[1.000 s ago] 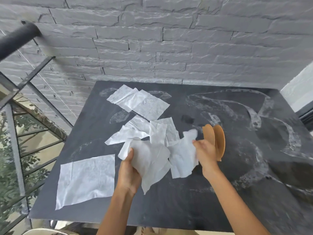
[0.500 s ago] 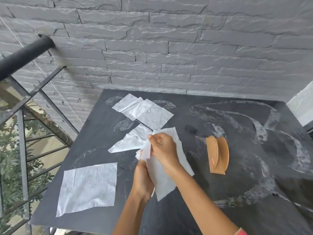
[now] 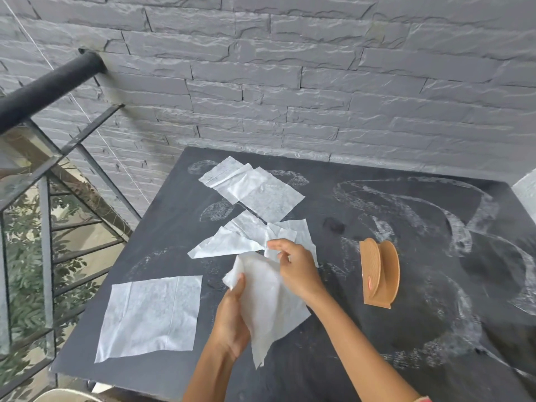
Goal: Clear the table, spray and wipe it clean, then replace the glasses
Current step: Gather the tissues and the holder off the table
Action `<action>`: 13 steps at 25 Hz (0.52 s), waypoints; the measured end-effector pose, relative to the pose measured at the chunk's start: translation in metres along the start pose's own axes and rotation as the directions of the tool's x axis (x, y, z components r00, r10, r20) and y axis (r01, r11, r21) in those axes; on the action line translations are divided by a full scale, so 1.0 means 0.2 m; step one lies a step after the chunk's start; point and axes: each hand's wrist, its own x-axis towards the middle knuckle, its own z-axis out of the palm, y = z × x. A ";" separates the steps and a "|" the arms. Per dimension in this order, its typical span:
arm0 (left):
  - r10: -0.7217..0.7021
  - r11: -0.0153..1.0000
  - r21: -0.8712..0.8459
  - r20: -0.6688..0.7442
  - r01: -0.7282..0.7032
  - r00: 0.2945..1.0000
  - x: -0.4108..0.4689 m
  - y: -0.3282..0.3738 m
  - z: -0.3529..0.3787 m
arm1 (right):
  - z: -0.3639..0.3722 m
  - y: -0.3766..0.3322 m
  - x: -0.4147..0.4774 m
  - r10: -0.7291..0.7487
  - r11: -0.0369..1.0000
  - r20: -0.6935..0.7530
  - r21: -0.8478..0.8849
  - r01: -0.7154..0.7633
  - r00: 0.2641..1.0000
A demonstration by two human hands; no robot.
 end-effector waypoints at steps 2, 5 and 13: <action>0.006 0.995 -0.097 -0.021 -0.008 1.000 0.00 0.02 -0.03 | -0.04 0.11 0.08 0.101 0.992 -0.139 -0.054 -0.110 0.985; 0.031 0.981 -0.192 -0.047 -0.039 0.998 0.01 0.04 -0.06 | -0.10 0.30 0.21 0.276 0.921 -0.267 -0.202 -0.333 0.923; 0.078 0.974 -0.212 -0.020 -0.080 0.997 0.05 0.07 -0.08 | -0.04 0.41 0.38 0.405 0.762 -0.314 -0.403 -0.507 0.859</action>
